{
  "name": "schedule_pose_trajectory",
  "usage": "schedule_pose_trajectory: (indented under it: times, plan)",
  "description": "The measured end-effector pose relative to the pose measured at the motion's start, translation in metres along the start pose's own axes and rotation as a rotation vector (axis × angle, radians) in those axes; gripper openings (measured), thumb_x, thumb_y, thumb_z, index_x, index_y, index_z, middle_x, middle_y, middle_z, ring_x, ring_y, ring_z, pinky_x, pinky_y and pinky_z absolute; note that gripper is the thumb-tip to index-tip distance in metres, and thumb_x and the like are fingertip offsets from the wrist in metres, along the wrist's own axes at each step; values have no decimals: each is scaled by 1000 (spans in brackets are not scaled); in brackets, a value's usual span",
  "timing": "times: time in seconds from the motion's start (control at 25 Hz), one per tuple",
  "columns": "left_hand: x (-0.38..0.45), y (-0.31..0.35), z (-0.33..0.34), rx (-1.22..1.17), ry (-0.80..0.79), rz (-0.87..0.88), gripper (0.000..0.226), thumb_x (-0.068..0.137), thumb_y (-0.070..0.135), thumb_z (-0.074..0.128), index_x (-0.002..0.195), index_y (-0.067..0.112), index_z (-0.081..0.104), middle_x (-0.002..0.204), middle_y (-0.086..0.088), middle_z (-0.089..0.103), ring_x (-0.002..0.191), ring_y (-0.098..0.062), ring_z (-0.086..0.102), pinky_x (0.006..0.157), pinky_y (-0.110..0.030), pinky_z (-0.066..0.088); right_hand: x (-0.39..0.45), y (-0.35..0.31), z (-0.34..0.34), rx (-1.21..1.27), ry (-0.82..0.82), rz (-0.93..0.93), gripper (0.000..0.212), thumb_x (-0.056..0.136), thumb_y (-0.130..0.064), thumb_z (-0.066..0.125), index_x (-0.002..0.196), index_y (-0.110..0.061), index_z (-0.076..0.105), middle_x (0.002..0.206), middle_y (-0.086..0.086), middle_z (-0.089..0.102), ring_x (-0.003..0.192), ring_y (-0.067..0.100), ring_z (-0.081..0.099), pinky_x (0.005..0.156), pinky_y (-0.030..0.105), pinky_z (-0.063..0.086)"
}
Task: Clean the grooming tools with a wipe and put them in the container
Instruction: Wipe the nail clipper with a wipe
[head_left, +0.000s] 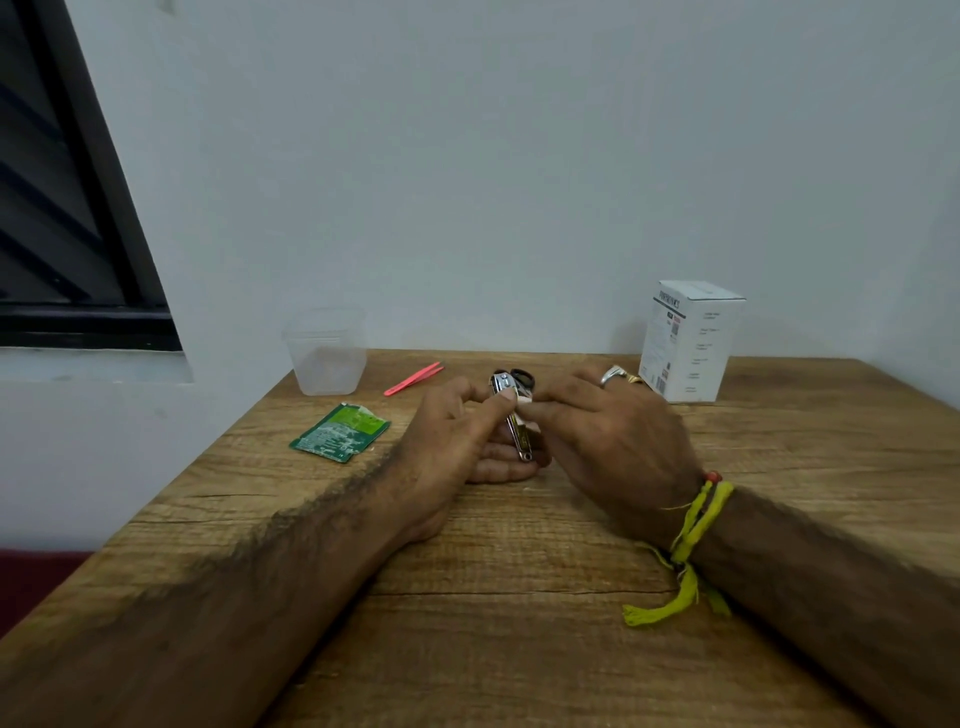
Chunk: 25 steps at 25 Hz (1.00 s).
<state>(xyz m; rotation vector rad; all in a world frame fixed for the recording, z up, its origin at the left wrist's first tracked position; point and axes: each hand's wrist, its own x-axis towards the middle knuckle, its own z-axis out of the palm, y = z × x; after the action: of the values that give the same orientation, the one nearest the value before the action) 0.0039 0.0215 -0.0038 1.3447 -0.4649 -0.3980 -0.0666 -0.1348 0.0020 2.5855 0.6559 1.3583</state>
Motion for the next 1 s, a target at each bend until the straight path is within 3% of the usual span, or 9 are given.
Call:
schedule_pose_trajectory:
  times: [0.16, 0.24, 0.4, 0.52, 0.6, 0.72, 0.84, 1.0]
  plan:
    - [0, 1, 0, -12, -7, 2, 26, 99, 23, 62, 109, 0, 56, 70, -11, 73, 64, -26, 75, 58, -31, 61, -2, -1, 1, 20, -17, 5, 17, 87, -12, 61, 97, -13, 75, 96, 3, 72, 82, 28, 66, 65, 40, 53]
    - [-1, 1, -2, -42, -31, 14, 28, 100, 22, 61, 113, -2, 55, 81, -19, 75, 72, -32, 76, 60, -31, 61, -3, 1, 1, 109, -61, 146, 16, 88, -11, 64, 99, -14, 75, 97, 0, 71, 84, 26, 65, 68, 42, 52]
    - [-2, 2, -3, -70, -46, 37, 19, 99, 12, 60, 116, 2, 57, 99, -25, 75, 85, -38, 76, 65, -29, 61, -6, 7, 3, 614, 52, 766, 14, 84, -9, 72, 92, -20, 79, 82, -7, 73, 75, 9, 66, 66, 29, 55]
    - [-2, 2, -4, -44, -89, 25, 19, 98, 9, 60, 116, 2, 60, 100, -22, 76, 85, -34, 76, 66, -29, 63, -6, 11, 3, 1071, 102, 1229, 10, 81, -9, 76, 88, -15, 79, 82, 2, 77, 77, 15, 69, 61, 28, 57]
    - [-3, 2, -4, -11, -121, 26, 22, 97, 11, 62, 116, 0, 60, 99, -20, 76, 84, -31, 76, 66, -30, 64, -6, 13, 1, 1261, 118, 1368, 10, 80, -6, 76, 90, -8, 76, 85, 9, 77, 77, 18, 69, 58, 29, 54]
    - [-5, 4, -3, -23, -135, 30, 30, 91, 13, 66, 116, -1, 59, 98, -20, 76, 80, -29, 76, 66, -31, 64, -4, 11, -1, 1320, 136, 1359, 18, 79, 0, 75, 94, -8, 69, 85, 11, 75, 72, 19, 68, 53, 28, 50]
    - [-6, 5, -3, -60, -120, 21, 30, 88, 9, 68, 116, -1, 59, 97, -22, 76, 80, -32, 76, 63, -29, 62, -5, 7, -2, 1222, 126, 1279, 23, 79, 4, 74, 88, -12, 62, 83, 15, 73, 67, 21, 68, 51, 32, 50]
    - [-7, 5, -4, -85, -120, 25, 35, 83, 3, 71, 116, 0, 59, 90, -21, 73, 82, -37, 76, 68, -31, 63, -7, 1, 0, 1051, -28, 1045, 17, 82, 1, 72, 81, -15, 77, 78, 4, 75, 66, 10, 67, 54, 24, 52]
